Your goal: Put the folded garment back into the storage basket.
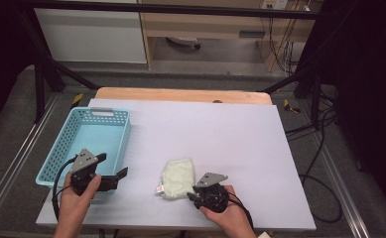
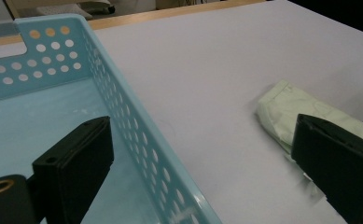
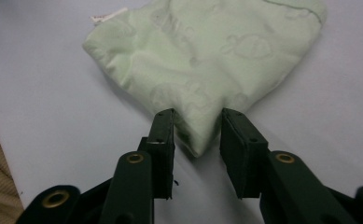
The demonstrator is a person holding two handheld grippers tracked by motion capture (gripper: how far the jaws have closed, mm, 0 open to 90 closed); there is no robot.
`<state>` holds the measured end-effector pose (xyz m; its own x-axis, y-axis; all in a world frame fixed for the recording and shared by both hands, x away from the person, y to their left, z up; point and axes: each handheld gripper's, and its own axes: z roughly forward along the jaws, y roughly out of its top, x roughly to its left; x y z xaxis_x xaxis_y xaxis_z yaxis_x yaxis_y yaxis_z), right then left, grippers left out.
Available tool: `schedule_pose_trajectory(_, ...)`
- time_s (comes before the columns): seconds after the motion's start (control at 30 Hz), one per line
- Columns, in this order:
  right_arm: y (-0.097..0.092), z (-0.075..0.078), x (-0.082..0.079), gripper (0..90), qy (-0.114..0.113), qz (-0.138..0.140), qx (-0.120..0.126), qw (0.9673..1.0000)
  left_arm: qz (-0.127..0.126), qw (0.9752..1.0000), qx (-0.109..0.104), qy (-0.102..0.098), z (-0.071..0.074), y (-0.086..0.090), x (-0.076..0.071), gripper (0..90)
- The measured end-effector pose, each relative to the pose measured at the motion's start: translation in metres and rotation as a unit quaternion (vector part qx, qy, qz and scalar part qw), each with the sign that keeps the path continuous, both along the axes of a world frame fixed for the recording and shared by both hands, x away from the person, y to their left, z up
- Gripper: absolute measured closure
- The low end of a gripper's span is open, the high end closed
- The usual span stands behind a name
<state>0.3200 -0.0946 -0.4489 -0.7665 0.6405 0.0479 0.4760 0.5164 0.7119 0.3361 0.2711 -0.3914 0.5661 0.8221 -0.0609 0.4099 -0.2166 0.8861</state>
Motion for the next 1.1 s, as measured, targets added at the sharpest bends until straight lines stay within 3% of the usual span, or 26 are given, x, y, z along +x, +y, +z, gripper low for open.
schedule_pose_trajectory(0.2, 0.003, -0.003, -0.003, 86.7, -0.013, -0.004, -0.007, 0.9999, 0.0, 0.9999, -0.007, -0.01, 0.003, 0.0, -0.002, 5.5)
schedule_pose_trajectory(0.5, -0.005, 0.001, -0.012, 88.1, -0.003, -0.007, -0.01, 0.9999, -0.008, 0.9999, -0.012, -0.008, 0.006, -0.008, -0.006, 5.9)
schedule_pose_trajectory(0.6, -0.009, 0.0, -0.013, 88.1, 0.004, -0.012, -0.005, 0.9999, -0.014, 0.9997, -0.015, -0.01, 0.008, -0.017, -0.008, 6.0)
schedule_pose_trajectory(0.67, -0.01, -0.001, -0.012, 88.1, 0.007, -0.009, -0.008, 0.9999, -0.023, 0.9993, -0.029, -0.005, 0.009, -0.024, -0.01, 6.5)
schedule_pose_trajectory(0.93, -0.01, -0.001, -0.012, 87.3, 0.008, -0.003, -0.011, 0.9999, -0.053, 0.9984, -0.013, -0.016, 0.024, -0.059, -0.014, 6.5)
schedule_pose_trajectory(1.1, -0.011, -0.001, -0.012, 87.4, 0.008, 0.0, -0.012, 0.9999, -0.07, 0.9974, 0.002, -0.018, 0.025, -0.084, -0.002, 6.5)
